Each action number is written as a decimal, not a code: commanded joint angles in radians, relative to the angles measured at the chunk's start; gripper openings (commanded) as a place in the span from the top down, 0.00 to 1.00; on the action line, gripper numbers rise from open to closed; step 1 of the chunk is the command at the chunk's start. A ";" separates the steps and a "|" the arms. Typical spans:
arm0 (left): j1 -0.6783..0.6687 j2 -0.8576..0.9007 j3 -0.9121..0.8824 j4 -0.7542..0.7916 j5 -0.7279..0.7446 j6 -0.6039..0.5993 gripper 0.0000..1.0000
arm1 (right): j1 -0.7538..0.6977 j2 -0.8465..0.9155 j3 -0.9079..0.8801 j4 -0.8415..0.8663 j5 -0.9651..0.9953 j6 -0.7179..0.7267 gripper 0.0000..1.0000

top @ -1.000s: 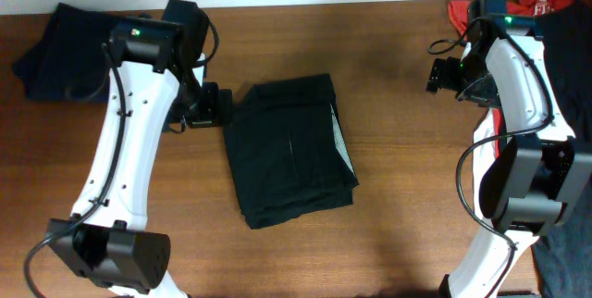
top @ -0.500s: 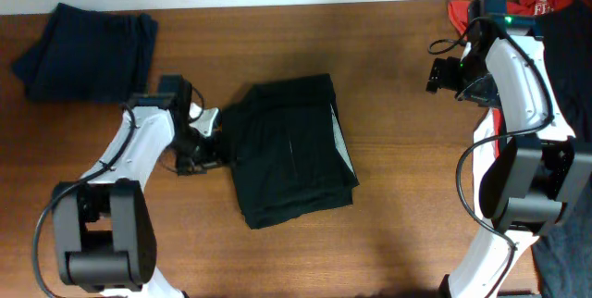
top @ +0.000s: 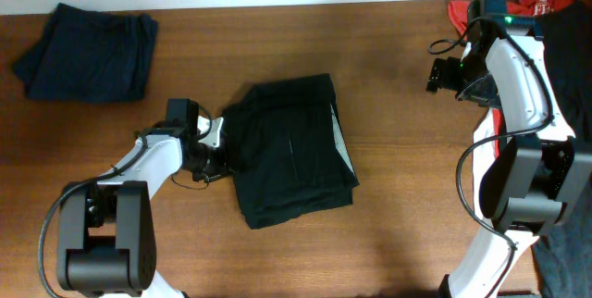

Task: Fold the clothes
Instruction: 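Grasp the folded shorts with the left gripper and carry them to the top left, then place the folded shorts on the navy garment and release the left gripper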

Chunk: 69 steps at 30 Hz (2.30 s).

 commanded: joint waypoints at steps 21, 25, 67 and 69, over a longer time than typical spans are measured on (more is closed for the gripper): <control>0.178 0.014 0.565 0.152 -0.729 0.206 0.99 | -0.003 -0.006 0.013 0.000 0.002 0.008 0.01; 0.202 0.014 0.565 0.311 -0.754 0.166 0.99 | -0.003 -0.006 0.013 0.000 0.002 0.008 0.01; 0.343 0.401 0.823 0.572 -0.995 -0.011 0.99 | -0.003 -0.006 0.013 0.000 0.002 0.008 0.01; 0.376 0.437 0.823 0.594 -0.995 -0.010 0.85 | -0.003 -0.006 0.013 0.000 0.002 0.008 0.01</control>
